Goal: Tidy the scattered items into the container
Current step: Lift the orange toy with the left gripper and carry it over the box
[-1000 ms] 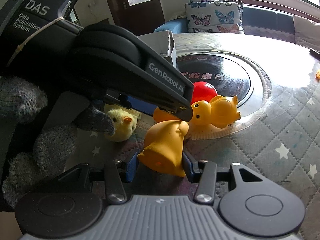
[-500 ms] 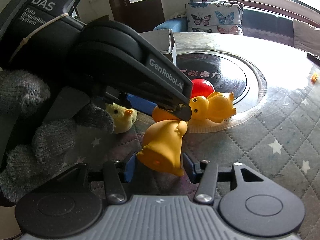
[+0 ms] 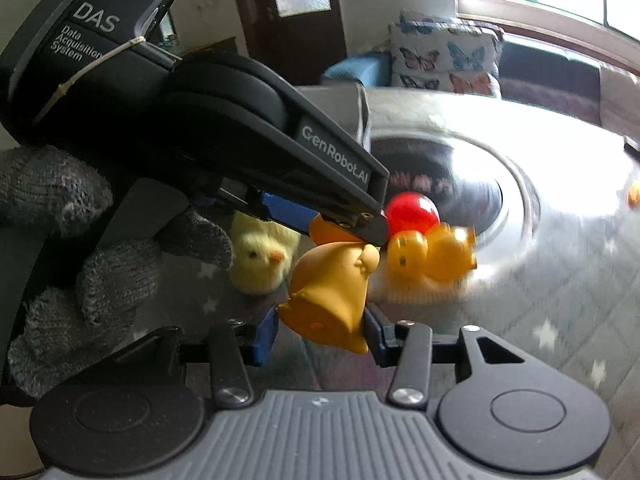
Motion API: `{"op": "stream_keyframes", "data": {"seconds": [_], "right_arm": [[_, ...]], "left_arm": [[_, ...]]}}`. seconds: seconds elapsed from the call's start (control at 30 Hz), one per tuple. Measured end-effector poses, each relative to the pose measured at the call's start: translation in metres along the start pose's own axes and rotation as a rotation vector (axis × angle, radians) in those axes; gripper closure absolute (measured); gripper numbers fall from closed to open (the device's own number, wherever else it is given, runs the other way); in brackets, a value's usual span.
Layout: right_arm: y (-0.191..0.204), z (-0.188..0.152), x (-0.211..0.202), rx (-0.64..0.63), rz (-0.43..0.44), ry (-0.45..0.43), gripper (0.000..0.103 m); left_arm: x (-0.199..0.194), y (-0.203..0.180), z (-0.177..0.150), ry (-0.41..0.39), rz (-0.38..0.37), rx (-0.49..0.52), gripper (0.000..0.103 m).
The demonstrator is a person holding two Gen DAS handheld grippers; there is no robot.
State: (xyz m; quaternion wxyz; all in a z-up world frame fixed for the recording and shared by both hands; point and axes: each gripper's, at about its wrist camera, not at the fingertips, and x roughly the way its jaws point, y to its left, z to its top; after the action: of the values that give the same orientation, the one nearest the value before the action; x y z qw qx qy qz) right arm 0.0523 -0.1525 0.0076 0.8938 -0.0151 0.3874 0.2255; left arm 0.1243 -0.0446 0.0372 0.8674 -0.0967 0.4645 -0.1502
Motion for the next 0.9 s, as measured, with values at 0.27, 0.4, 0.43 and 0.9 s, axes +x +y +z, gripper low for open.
{"op": "stream_keyframes", "data": {"seconds": [0.27,0.4,0.43,0.9], "right_arm": [[0.012,0.054,0.008,-0.099,0.037,-0.08,0.057],[0.018,0.082,0.02,-0.139,0.058,-0.114,0.057],[0.018,0.089,0.024,-0.147,0.065,-0.118,0.057],[0.014,0.144,0.111,-0.173,0.109,-0.06,0.057]], "left_arm": [[-0.03,0.015,0.044,-0.122,0.045,-0.01,0.06],[-0.038,0.025,0.069,-0.171,0.077,-0.015,0.06],[-0.039,0.028,0.074,-0.179,0.086,-0.018,0.06],[0.011,0.081,0.132,-0.148,0.136,-0.113,0.06]]}}
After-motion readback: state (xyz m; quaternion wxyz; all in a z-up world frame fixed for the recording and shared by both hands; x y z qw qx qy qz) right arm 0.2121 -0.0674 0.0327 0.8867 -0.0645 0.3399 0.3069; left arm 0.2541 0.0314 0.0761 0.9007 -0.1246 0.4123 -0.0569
